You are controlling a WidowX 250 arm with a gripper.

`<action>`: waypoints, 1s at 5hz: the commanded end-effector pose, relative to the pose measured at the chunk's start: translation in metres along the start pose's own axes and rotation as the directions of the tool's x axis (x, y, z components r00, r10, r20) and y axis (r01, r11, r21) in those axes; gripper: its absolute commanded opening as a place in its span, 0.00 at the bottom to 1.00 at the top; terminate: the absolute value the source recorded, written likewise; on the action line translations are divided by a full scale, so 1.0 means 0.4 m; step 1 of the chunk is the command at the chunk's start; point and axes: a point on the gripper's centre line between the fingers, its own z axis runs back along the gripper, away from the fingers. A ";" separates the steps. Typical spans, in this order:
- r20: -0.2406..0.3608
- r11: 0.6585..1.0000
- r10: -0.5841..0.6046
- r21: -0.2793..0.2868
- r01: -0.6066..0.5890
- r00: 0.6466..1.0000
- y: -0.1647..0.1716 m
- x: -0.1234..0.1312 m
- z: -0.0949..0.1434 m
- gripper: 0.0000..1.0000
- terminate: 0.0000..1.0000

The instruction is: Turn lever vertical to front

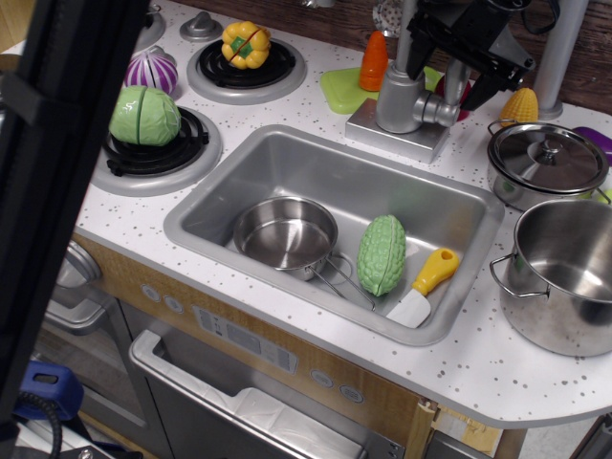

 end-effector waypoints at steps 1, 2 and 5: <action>0.116 0.999 0.033 -0.033 -0.030 0.993 0.045 0.068 0.085 1.00 0.00; 0.127 0.999 0.029 -0.030 -0.026 0.992 0.046 0.081 0.083 1.00 0.00; 0.056 0.986 0.083 -0.147 -0.074 0.995 0.033 0.063 0.072 0.00 0.00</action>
